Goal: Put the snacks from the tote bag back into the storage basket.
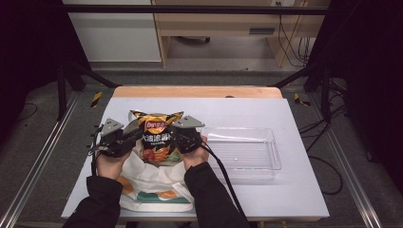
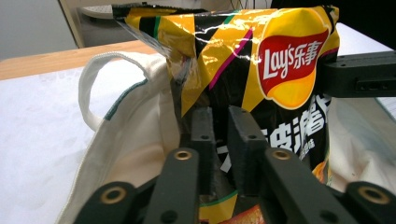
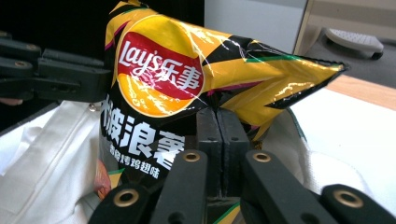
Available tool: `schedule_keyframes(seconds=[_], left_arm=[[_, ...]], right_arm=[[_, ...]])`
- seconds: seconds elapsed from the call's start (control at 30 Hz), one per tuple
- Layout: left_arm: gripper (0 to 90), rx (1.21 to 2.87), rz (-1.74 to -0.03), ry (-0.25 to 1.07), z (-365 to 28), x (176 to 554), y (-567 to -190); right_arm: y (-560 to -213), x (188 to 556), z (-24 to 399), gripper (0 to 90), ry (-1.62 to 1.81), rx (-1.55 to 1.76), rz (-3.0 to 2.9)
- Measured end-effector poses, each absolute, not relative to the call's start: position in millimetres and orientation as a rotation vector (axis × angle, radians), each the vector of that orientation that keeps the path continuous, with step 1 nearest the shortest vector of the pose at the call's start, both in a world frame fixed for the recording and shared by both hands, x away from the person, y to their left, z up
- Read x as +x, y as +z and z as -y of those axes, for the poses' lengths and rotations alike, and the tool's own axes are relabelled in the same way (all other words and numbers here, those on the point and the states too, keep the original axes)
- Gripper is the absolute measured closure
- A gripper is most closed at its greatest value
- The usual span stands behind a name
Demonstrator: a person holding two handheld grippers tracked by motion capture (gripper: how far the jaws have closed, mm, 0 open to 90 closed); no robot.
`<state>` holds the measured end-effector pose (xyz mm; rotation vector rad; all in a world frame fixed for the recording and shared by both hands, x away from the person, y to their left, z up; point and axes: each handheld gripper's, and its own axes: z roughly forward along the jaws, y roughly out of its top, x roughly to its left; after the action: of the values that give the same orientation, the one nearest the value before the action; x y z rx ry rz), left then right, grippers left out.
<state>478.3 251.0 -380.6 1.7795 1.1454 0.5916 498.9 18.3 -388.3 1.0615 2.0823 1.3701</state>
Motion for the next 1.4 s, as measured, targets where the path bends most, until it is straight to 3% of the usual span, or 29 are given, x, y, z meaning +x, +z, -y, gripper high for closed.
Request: schedule_keyframes(seconds=[0.13, 0.37, 0.53, 0.63, 0.87, 0.93, 0.97, 1.07, 1.1, 1.2, 1.27, 1.4], left_arm=[[60.4, 1.756, -1.141, 0.611, -252.5, 476.1, -377.0], [54.1, 1.733, -1.104, 0.592, -254.1, 475.0, -373.2], [65.3, 1.756, -1.101, 0.572, -249.8, 477.3, -375.1], [82.5, 1.761, -1.122, 0.58, -251.3, 478.0, -376.1], [88.8, 1.782, -1.105, 0.621, -248.4, 473.7, -375.9], [89.1, 1.78, -1.098, 0.627, -248.3, 470.9, -376.2], [89.2, 1.78, -1.096, 0.629, -249.0, 467.5, -376.6], [89.5, 1.778, -1.089, 0.631, -249.3, 463.8, -376.9], [89.6, 1.782, -1.086, 0.635, -249.4, 461.8, -376.9], [89.6, 1.783, -1.077, 0.641, -249.9, 455.4, -376.9], [89.6, 1.787, -1.072, 0.647, -250.2, 451.3, -377.0], [89.7, 1.795, -1.06, 0.662, -250.6, 442.4, -378.3]], right_arm=[[-387.7, 495.2, -17.4, 90.0, 1.364, 1.013, -2.098], [-388.6, 485.2, -11.6, 90.0, 1.404, 0.924, -2.115], [-389.2, 483.8, -11.2, 90.0, 1.417, 0.91, -2.118], [-390.2, 484.0, -12.3, 90.0, 1.422, 0.911, -2.123], [-389.8, 482.7, -12.9, 89.3, 1.419, 0.917, -2.119], [-388.5, 481.3, -11.1, 84.5, 1.417, 0.926, -2.109], [-385.9, 479.0, -8.1, 76.2, 1.418, 0.942, -2.106], [-383.3, 475.5, -3.7, 70.2, 1.452, 0.934, -2.082], [-381.1, 472.3, 1.2, 61.7, 1.485, 0.934, -2.069], [-379.7, 469.6, 5.3, 57.3, 1.506, 0.94, -2.061], [-378.4, 467.4, 9.3, 45.2, 1.523, 0.951, -2.049], [-377.4, 465.5, 10.6, 39.0, 1.544, 0.955, -2.049]])
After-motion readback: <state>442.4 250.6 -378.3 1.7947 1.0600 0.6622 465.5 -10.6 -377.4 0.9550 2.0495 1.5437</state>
